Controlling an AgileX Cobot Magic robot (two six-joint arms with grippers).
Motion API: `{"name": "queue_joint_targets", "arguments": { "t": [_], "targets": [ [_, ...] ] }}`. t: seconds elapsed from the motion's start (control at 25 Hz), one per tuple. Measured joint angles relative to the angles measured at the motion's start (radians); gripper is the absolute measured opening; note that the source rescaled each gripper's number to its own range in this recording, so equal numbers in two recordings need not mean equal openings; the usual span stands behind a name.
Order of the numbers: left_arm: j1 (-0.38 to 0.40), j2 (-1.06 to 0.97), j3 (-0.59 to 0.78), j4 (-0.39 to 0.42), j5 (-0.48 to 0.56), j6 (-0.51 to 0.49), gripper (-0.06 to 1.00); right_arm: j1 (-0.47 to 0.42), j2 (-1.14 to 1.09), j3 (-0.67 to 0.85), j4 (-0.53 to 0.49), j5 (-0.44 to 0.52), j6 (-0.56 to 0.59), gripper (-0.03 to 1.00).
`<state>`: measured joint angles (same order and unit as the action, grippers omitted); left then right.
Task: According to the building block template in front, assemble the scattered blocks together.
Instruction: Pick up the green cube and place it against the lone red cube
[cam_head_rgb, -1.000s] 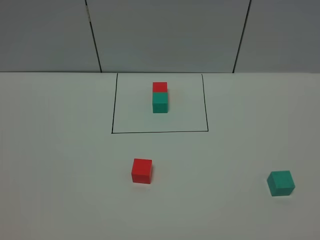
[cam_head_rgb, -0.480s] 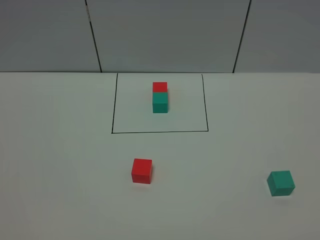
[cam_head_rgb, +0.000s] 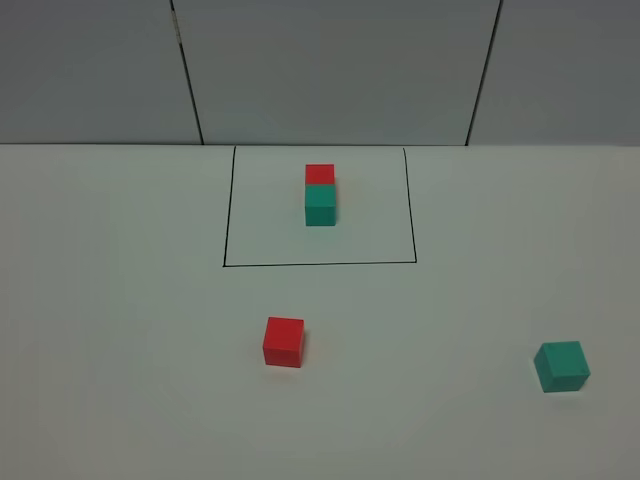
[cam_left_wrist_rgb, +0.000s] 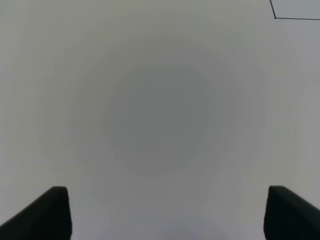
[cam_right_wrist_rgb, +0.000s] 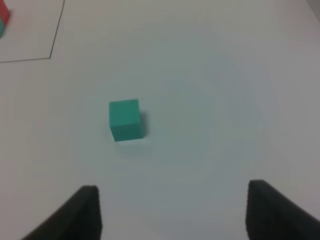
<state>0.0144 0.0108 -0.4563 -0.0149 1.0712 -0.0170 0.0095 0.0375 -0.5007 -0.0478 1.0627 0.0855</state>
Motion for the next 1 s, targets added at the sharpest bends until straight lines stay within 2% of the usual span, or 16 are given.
{"name": "queue_joint_targets", "arguments": {
  "t": [1.0],
  "targets": [
    [0.000,0.000,0.000,-0.001,0.000,0.000,0.94,0.000,0.000,0.000,-0.017,0.000,0.000,0.59]
  ]
}}
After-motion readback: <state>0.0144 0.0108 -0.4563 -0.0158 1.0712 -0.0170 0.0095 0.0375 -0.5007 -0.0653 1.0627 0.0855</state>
